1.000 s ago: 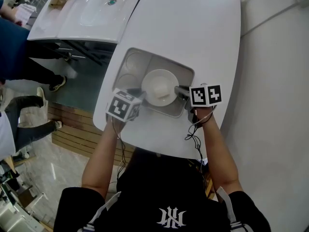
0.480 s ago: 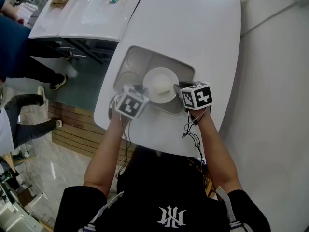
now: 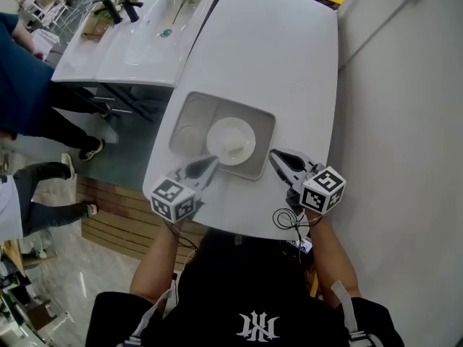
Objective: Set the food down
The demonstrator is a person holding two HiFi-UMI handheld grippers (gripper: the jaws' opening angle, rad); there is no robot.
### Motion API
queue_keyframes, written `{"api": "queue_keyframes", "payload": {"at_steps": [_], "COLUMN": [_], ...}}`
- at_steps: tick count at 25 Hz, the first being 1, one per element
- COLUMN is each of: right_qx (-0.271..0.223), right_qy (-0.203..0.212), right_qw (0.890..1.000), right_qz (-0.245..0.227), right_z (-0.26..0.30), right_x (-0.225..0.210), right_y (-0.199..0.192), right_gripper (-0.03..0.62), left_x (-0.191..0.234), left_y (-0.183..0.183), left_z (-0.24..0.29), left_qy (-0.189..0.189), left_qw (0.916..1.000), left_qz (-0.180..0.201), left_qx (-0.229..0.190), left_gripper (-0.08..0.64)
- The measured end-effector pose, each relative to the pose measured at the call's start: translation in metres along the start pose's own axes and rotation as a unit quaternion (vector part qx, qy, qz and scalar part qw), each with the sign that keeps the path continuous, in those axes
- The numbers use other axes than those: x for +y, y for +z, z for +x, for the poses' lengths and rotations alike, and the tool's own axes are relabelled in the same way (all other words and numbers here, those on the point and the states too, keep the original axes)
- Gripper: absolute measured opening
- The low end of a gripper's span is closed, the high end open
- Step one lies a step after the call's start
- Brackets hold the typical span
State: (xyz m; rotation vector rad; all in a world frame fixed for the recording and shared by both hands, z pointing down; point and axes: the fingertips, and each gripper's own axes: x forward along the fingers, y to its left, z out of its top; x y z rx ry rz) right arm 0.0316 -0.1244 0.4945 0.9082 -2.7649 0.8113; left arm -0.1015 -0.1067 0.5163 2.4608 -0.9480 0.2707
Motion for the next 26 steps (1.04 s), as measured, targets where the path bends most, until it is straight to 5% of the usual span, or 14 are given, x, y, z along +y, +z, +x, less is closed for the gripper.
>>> {"api": "queue_keyframes", "payload": {"at_steps": [6,12,19,26], "right_qx": [-0.064,-0.094,-0.129,-0.128], "right_qy": [0.088,0.144,0.176,0.158], "right_qw": [0.994,0.985,0.976,0.979], "right_qz": [-0.002,0.013,0.004,-0.004], "right_z": [-0.073,-0.118,-0.129,-0.128], "right_x": [0.088,0.130,0.149,0.168], "right_y": [-0.008,-0.020,-0.019,-0.040], "right_gripper": [0.003,0.003,0.003,0.003], "left_x": [-0.105,-0.173,-0.180,-0.166], "left_y": [-0.025,-0.024,-0.029,-0.039], "left_z": [-0.006,-0.026,-0.067,-0.090], "left_qy": [-0.086,-0.100,-0.059,-0.049], "left_qw": [0.9947,0.9947,0.9980,0.9976], "left_qz": [-0.054,-0.021,-0.017,-0.015], "left_qx": [-0.017,0.004,-0.013,-0.048], "left_gripper": [0.006,0.006,0.006,0.006]}}
